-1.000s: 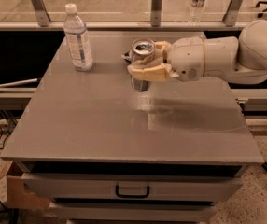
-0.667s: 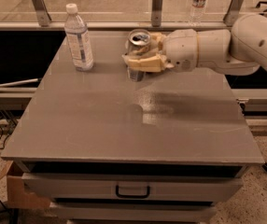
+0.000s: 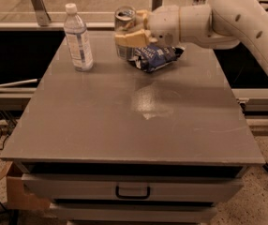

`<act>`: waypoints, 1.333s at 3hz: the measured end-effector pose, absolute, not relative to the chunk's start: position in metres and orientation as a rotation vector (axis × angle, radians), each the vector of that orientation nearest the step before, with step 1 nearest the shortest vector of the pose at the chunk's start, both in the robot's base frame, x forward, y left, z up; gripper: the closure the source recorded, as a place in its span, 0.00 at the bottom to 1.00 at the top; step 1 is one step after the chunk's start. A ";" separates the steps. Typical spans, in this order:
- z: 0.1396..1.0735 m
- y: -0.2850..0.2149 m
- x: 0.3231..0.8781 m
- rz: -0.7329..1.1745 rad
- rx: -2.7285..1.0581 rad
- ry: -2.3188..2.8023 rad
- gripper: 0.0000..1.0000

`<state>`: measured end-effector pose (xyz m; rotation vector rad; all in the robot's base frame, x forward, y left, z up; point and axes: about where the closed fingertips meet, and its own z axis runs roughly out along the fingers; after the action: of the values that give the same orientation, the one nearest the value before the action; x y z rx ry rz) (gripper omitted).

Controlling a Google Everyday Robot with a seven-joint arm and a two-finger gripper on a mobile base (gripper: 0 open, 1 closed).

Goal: Move redbull can near blue plastic bottle

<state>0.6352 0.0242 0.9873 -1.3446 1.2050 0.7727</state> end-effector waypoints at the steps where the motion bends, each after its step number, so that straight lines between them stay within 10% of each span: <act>1: 0.984 0.050 0.658 0.830 -1.312 1.231 1.00; 4: 0.937 0.115 0.693 1.030 -1.244 1.363 1.00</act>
Offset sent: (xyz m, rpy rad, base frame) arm 0.0651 0.0874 -0.0294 0.1203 0.2312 0.0698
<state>0.6931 0.1149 0.9367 -1.2444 1.3626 1.0305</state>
